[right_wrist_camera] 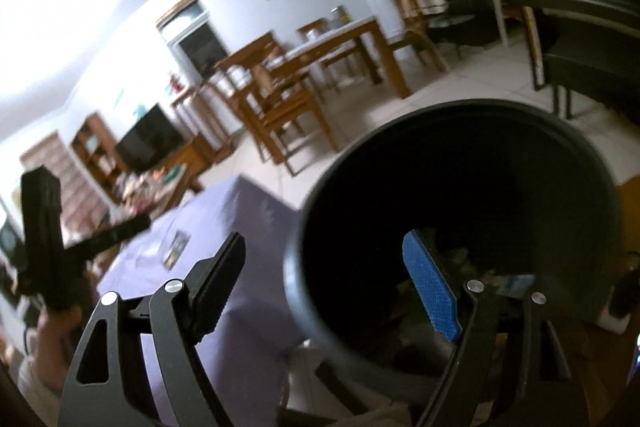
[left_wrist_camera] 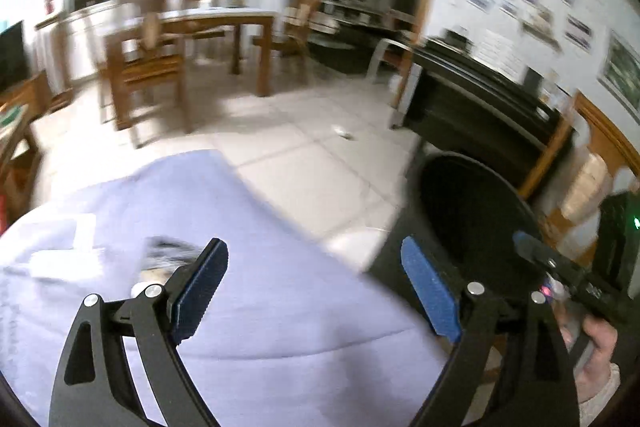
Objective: Collect trash
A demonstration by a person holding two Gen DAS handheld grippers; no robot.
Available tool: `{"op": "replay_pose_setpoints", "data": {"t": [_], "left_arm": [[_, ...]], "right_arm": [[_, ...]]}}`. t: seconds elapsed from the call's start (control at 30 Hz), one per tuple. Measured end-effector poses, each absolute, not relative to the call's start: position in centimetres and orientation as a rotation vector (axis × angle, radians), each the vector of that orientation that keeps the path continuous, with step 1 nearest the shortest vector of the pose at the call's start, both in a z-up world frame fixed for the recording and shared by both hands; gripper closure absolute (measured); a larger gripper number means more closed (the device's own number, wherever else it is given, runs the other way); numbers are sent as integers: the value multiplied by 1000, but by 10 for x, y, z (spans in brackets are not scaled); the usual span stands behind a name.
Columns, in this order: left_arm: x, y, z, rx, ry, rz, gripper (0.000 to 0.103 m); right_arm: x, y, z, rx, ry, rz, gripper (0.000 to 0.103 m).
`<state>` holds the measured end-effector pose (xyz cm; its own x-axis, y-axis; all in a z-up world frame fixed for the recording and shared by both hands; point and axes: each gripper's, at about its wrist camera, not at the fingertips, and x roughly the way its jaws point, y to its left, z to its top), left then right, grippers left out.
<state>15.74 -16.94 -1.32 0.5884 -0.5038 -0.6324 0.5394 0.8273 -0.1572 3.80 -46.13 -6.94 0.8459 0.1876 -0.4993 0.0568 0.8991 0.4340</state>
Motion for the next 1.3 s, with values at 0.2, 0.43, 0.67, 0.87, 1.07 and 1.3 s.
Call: {"op": "replay_pose_setpoints", "data": {"t": [0.2, 0.43, 0.67, 0.87, 1.07, 1.3], "left_arm": [[178, -82, -11, 61, 707, -494, 15], [197, -53, -15, 364, 654, -508, 15], [221, -48, -47, 549, 705, -640, 15], [238, -51, -61, 551, 755, -695, 16], [247, -60, -71, 522, 813, -765, 41], [267, -54, -69, 378, 862, -702, 92]], "right_arm": [[73, -394, -63, 371, 618, 177, 23], [129, -301, -52, 193, 696, 321, 23], [201, -212, -57, -133, 775, 447, 18], [253, -167, -82, -323, 889, 520, 18], [275, -158, -89, -346, 906, 516, 8], [276, -172, -88, -349, 886, 469, 38]]}}
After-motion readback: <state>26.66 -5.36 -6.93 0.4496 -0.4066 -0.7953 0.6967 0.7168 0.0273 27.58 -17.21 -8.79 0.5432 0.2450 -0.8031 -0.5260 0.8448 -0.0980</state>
